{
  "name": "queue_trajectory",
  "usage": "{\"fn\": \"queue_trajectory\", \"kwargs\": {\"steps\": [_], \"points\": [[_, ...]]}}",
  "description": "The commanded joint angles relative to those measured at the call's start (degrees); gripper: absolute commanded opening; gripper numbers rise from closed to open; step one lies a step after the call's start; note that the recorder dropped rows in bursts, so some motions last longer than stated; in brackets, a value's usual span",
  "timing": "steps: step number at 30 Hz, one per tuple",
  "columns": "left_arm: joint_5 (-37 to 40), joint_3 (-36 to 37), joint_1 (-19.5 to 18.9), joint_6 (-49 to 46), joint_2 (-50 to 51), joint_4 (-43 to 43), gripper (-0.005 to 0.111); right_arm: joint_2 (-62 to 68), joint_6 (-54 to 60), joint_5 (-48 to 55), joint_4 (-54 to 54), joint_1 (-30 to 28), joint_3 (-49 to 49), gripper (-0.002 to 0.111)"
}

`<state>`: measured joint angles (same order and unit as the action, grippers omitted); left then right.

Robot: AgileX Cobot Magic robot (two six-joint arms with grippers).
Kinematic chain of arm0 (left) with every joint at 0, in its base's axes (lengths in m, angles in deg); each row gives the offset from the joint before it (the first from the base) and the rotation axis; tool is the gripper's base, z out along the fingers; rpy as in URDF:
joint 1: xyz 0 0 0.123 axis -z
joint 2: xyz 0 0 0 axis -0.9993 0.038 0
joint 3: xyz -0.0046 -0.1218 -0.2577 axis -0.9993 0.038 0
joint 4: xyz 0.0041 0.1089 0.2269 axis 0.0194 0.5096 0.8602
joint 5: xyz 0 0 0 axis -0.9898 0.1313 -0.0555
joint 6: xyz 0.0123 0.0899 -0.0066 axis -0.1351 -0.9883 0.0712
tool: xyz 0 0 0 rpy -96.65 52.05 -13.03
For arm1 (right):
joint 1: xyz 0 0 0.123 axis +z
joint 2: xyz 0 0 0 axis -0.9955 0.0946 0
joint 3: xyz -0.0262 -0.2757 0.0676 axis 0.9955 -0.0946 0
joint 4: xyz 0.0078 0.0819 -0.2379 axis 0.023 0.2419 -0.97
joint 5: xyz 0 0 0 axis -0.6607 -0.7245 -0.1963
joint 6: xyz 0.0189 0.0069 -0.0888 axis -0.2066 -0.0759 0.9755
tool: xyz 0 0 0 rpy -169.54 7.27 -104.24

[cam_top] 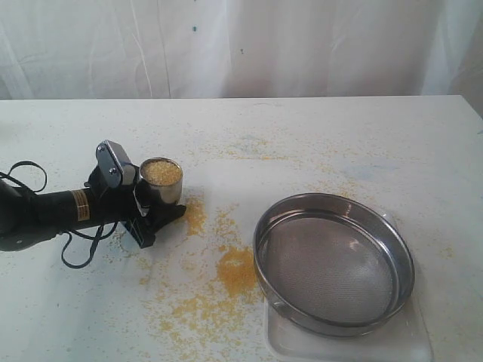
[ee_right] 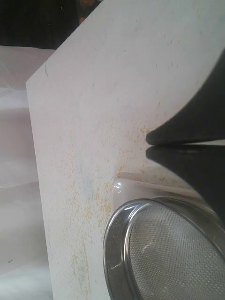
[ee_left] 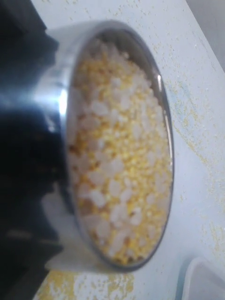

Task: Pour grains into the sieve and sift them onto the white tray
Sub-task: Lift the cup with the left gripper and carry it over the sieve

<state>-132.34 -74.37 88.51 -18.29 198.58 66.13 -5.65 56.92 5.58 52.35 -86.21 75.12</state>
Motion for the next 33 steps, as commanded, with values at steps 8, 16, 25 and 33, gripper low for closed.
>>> {"fn": "queue_trajectory", "kwargs": {"steps": [8,16,25,33], "points": [[-1.2,-0.1,0.0,0.6,-1.4,-2.3,0.000,-0.3,0.3,-0.3,-0.3,-0.2,-0.1,0.000],[-1.2,-3.8,0.0,6.2,-2.3,-2.2,0.000,-0.3,0.3,-0.3,-0.3,-0.2,-0.1,0.000],[-1.2,-5.1,1.1,9.9,-5.5,0.6,0.000,-0.3,0.3,-0.3,-0.3,-0.2,-0.1,0.000],[-1.2,-5.1,9.3,11.0,-11.5,1.2,0.000,-0.3,0.3,-0.3,-0.3,-0.2,-0.1,0.000]]}}
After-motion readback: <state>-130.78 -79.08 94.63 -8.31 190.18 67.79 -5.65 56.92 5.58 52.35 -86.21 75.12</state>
